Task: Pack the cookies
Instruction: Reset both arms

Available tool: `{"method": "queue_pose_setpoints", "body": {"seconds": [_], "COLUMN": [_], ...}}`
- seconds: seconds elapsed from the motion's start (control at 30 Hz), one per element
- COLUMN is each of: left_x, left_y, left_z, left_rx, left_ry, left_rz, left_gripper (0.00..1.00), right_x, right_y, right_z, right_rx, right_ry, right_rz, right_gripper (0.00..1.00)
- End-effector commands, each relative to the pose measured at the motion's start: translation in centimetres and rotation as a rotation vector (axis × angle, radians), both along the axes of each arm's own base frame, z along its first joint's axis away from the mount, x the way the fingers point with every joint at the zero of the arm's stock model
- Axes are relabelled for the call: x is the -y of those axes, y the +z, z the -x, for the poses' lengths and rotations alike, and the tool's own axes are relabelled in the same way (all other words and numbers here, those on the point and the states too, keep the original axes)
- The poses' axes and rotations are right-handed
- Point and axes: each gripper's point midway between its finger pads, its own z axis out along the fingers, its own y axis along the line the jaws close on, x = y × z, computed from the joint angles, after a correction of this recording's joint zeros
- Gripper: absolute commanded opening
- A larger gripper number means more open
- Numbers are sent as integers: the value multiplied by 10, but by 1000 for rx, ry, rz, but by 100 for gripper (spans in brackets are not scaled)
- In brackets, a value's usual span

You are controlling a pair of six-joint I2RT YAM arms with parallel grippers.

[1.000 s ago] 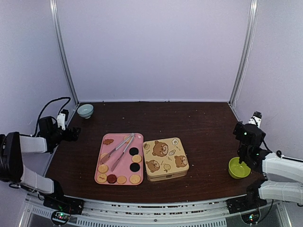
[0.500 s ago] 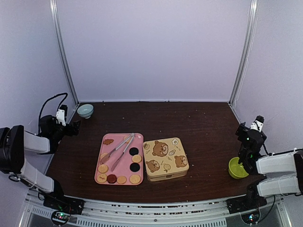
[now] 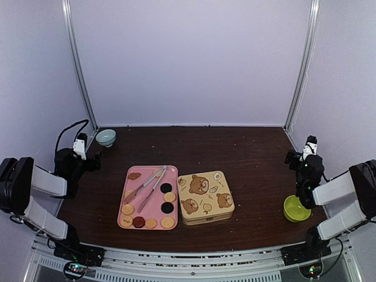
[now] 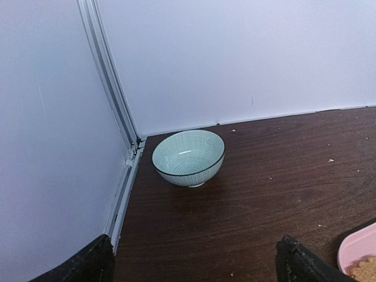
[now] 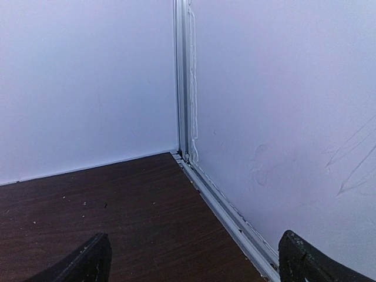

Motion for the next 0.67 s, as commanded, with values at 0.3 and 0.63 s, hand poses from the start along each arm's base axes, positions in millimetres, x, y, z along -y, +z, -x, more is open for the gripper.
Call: {"method": "queue_pose_setpoints", "body": {"seconds": [0.3,0.63], "left_x": [-4,-4], "left_y": [19,18], "left_z": [-1,-2], "left_rx": [83,79], "left_ry": [25,24], "left_rz": [-21,-22], "left_gripper": [98,98], "right_x": [-4,-3], "right_y": [6,6], "right_z": [-5,-5], "right_rx": [22,21], "right_ry": [44,43], "right_rz": [-10,-10], "right_gripper": [100,100]}}
